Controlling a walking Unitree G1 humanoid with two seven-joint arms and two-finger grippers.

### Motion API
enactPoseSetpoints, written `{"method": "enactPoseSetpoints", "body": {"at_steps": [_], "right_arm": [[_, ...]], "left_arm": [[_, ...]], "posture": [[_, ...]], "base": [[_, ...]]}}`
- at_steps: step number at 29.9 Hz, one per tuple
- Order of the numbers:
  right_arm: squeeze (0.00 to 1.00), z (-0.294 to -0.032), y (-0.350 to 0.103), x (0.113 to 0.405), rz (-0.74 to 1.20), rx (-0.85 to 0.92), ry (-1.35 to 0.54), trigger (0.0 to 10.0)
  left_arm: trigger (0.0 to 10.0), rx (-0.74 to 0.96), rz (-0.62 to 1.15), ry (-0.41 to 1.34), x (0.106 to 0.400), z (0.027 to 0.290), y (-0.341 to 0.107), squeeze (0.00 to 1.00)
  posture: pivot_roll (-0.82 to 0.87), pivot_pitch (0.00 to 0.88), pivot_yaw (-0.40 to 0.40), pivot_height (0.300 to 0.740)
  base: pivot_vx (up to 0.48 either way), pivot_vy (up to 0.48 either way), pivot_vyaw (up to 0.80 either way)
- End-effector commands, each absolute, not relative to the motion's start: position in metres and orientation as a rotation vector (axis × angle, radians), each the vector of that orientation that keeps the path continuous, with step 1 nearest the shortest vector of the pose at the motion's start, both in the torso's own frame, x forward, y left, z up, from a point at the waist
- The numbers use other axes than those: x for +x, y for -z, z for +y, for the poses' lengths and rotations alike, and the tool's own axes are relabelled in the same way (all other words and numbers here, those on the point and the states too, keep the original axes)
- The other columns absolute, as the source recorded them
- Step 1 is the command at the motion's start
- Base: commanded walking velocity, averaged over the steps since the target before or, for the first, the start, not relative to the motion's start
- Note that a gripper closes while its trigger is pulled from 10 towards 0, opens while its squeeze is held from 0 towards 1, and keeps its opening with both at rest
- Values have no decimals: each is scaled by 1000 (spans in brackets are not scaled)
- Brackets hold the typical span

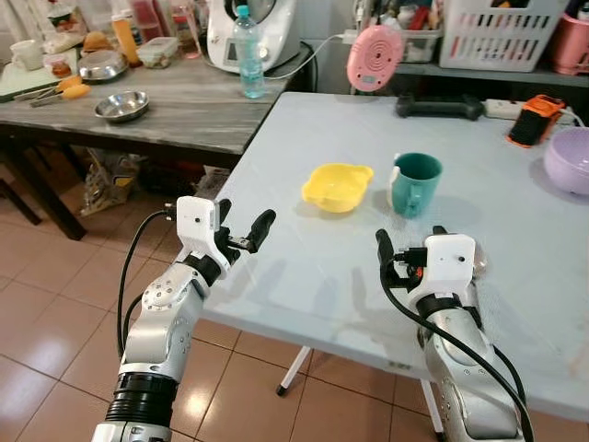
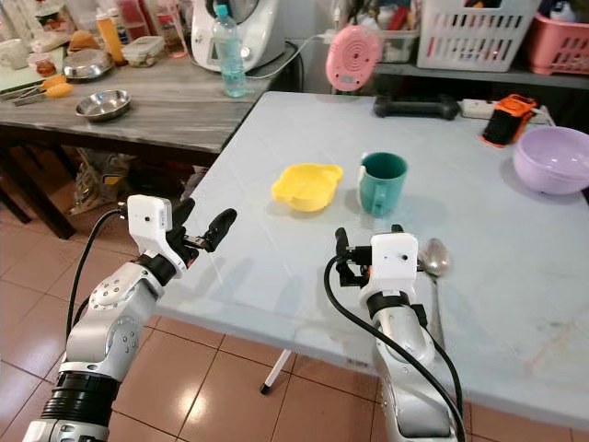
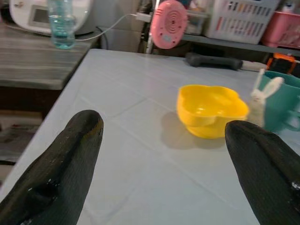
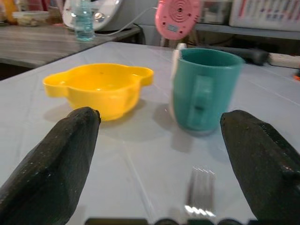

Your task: Setting the table

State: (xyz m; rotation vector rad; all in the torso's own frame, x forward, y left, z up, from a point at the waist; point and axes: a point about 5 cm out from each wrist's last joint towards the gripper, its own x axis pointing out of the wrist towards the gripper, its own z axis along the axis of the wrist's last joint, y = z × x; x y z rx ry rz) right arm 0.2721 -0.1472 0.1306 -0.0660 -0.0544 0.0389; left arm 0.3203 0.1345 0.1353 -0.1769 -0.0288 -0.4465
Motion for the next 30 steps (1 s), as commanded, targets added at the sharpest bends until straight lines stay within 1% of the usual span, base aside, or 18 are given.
{"method": "enactPoseSetpoints", "body": {"at_steps": [1,3,20,21,27,29,30], "right_arm": [[1000,-146,-135,272,-68,-57,-48,10000],[1000,-145,-135,272,-67,-57,-51,10000],[1000,-141,-134,273,-61,-51,-78,10000],[1000,-140,-134,273,-61,-50,-82,10000],[1000,-134,-136,270,-65,-39,-148,10000],[973,-132,-136,268,-63,-35,-169,10000],[976,-131,-135,266,-58,-32,-185,10000]], "left_arm": [[10000,-175,-7,450,320,135,-131,0],[10000,-176,-5,453,320,134,-131,0],[10000,-171,7,465,319,133,-129,0],[10000,-171,7,465,320,133,-129,0],[10000,-173,15,454,319,134,-128,0],[10000,-174,19,449,318,135,-128,0],[10000,-169,22,447,317,136,-128,0]], "posture": [[-64,19,100,740],[-64,19,100,740],[-61,12,99,740],[-61,9,100,740],[-63,15,98,740],[-65,17,99,740],[-63,17,101,740]], "base": [[428,0,0],[364,0,0],[328,0,-616],[375,0,0],[0,0,0],[0,0,0],[0,0,0]]}}
